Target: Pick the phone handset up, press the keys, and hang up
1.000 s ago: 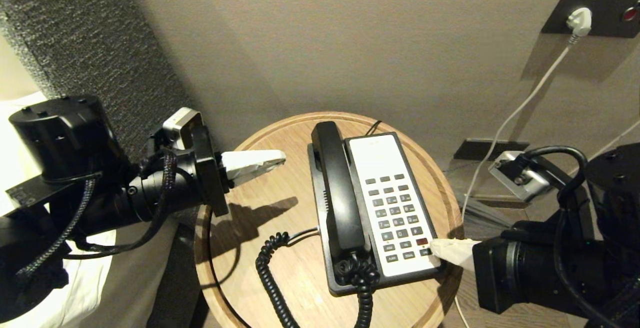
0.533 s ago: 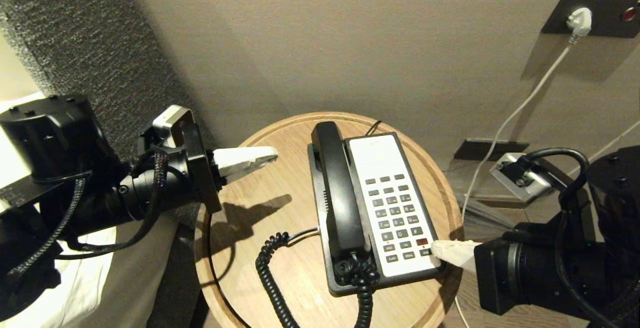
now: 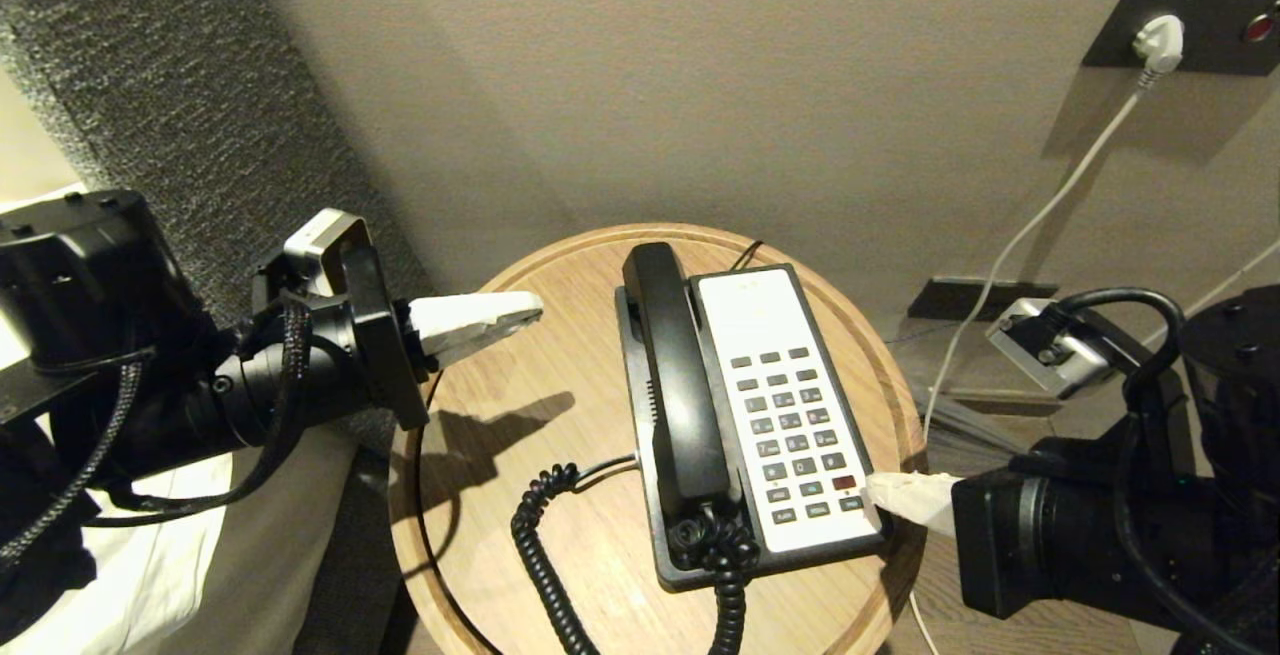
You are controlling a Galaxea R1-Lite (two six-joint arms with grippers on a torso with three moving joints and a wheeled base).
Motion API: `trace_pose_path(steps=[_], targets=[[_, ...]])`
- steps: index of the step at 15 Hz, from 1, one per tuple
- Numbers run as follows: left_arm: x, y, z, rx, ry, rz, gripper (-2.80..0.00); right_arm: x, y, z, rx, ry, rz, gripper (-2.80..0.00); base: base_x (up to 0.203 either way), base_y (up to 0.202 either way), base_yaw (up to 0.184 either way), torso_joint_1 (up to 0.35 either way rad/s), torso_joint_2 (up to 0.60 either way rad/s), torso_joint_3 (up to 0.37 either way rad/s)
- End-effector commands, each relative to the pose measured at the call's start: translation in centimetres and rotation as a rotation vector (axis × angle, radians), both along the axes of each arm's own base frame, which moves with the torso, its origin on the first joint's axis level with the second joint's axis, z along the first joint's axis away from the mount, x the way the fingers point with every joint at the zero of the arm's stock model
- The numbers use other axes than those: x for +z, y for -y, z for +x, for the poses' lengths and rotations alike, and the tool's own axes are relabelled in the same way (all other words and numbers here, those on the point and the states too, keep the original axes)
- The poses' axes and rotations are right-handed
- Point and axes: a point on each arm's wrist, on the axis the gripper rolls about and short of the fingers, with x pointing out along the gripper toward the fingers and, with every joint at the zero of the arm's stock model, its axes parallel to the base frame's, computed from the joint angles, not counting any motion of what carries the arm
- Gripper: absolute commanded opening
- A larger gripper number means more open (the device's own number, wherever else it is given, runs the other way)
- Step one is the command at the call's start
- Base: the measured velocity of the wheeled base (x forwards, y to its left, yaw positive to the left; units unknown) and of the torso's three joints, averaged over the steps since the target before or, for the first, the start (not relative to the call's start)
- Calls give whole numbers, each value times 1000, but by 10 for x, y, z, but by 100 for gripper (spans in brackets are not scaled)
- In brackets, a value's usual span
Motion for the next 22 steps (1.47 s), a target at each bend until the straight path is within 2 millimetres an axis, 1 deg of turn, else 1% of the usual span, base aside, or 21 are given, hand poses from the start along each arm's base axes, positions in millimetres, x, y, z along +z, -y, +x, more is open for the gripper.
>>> trace_pose_path(steps=[1,6,8,10,13,14,16,18,19,20,22], targets=[[0,-1,-2,-3,-3,-5,-280,2,2,-1,-5,4,7,-280,0,0,0,0,0,0],[1,-3,-6,23,8,-6,-280,2,4,-1,-14,7,9,-280,0,0,0,0,0,0],[1,-12,-11,80,37,7,-280,5,6,-1,-20,14,15,-280,0,0,0,0,0,0],[1,-27,-23,136,100,36,-280,5,10,0,-39,19,21,-280,0,0,0,0,0,0],[-10,-50,-50,219,161,90,-280,9,14,4,-65,31,35,-280,0,0,0,0,0,0],[-12,-58,-61,253,187,101,-280,10,15,3,-67,35,39,-280,0,0,0,0,0,0],[-23,-68,-93,289,221,112,-280,12,21,2,-82,43,48,-280,0,0,0,0,0,0],[-41,-73,-125,304,243,115,-280,15,28,4,-116,58,60,-280,0,0,0,0,0,0],[-56,-76,-141,321,240,119,-280,17,32,6,-140,65,64,-280,0,0,0,0,0,0],[-66,-79,-154,340,244,119,-280,21,35,9,-157,77,73,-280,0,0,0,0,0,0],[-76,-82,-174,375,260,117,-280,26,41,12,-194,96,86,-280,0,0,0,0,0,0]])
